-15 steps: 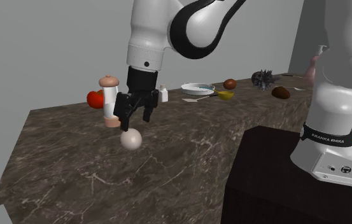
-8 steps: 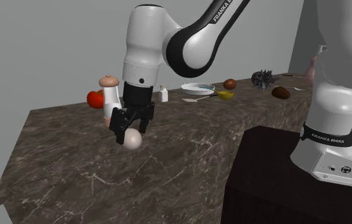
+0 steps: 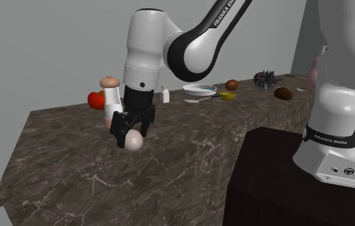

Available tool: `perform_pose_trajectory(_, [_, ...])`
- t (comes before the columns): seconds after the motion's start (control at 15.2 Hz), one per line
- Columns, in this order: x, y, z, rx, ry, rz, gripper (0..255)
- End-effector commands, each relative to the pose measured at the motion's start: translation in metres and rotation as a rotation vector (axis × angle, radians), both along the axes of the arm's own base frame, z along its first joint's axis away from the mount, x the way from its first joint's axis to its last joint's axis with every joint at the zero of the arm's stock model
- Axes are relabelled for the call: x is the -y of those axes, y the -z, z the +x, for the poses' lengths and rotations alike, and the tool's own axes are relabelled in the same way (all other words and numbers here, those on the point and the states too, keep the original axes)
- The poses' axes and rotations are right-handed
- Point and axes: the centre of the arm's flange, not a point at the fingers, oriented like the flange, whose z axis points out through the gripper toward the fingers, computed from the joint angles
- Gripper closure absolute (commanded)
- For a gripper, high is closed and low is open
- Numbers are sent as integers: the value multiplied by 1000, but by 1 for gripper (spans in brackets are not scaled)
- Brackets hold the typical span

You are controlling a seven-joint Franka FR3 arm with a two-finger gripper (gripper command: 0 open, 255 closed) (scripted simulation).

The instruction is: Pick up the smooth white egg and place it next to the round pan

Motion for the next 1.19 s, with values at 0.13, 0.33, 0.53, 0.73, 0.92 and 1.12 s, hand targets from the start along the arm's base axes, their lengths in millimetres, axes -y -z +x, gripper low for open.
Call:
perform_pose_trajectory(0.13, [0, 0, 0, 0, 0, 0, 255])
perform_pose_trajectory(0.33, [0, 0, 0, 0, 0, 0, 255])
perform_pose_trajectory(0.53, [0, 0, 0, 0, 0, 0, 255])
perform_pose_trajectory(0.73, [0, -10, 0, 0, 0, 0, 255])
perform_pose_trajectory(0.92, [0, -26, 0, 0, 0, 0, 255])
perform_pose_trajectory(1.12, [0, -42, 0, 0, 0, 0, 255])
